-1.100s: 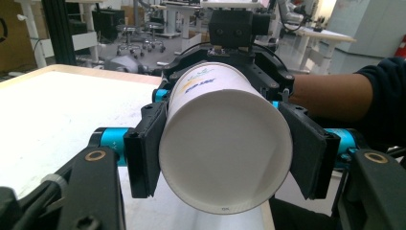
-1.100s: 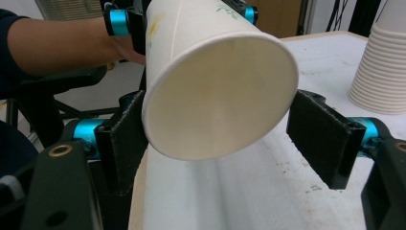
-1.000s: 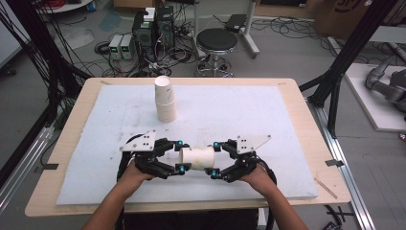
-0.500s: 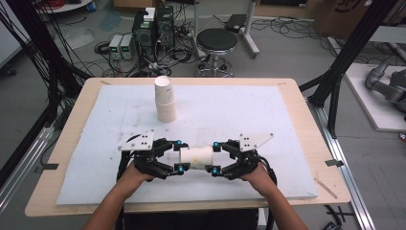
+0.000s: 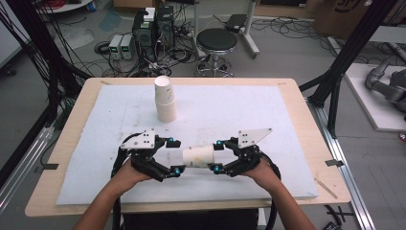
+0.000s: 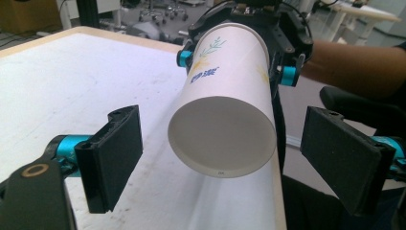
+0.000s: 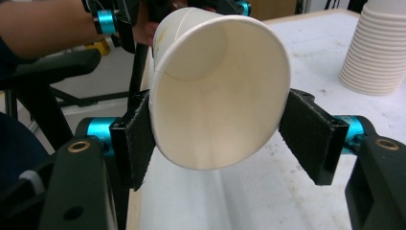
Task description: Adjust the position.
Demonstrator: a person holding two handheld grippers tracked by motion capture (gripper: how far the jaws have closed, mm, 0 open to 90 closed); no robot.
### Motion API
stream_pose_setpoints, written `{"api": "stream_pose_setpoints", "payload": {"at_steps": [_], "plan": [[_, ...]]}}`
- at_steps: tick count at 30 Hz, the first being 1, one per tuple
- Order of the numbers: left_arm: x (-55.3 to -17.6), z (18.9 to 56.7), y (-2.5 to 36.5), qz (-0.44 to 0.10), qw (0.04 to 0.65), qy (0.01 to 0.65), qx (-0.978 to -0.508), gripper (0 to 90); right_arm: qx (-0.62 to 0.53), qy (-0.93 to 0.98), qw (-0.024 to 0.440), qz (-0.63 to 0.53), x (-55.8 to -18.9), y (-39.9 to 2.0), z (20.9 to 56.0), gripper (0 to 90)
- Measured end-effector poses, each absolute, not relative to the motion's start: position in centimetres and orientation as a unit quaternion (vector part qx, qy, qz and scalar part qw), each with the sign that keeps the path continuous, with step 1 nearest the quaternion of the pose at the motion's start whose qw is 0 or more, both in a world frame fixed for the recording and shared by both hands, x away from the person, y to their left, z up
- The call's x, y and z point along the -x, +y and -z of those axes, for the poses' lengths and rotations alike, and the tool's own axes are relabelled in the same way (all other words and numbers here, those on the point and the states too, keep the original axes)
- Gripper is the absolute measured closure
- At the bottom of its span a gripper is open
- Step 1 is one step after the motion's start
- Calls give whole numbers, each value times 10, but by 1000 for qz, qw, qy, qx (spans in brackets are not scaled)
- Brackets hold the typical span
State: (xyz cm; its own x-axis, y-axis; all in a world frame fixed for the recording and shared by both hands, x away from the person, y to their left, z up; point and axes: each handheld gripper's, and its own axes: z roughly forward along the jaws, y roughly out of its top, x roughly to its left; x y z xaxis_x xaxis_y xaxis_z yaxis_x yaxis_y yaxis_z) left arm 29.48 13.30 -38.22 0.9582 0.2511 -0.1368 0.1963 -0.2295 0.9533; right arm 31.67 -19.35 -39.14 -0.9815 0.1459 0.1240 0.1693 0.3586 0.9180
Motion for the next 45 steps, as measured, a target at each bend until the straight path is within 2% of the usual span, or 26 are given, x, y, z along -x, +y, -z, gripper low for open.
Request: {"api": "stream_pose_setpoints", "payload": {"at_steps": [14,32,45], "plan": [[-295,372,129,-49,562,148,-812,148,68,-877,-30,475,-324,-183,361,317],[-299,364,110,-64,489,118,-862,152,23,-919,-62,390,-322,-160,342,317],[-302,366,98,-65,456,105,-881,159,-1,-937,-77,340,-322,-145,332,316]]}}
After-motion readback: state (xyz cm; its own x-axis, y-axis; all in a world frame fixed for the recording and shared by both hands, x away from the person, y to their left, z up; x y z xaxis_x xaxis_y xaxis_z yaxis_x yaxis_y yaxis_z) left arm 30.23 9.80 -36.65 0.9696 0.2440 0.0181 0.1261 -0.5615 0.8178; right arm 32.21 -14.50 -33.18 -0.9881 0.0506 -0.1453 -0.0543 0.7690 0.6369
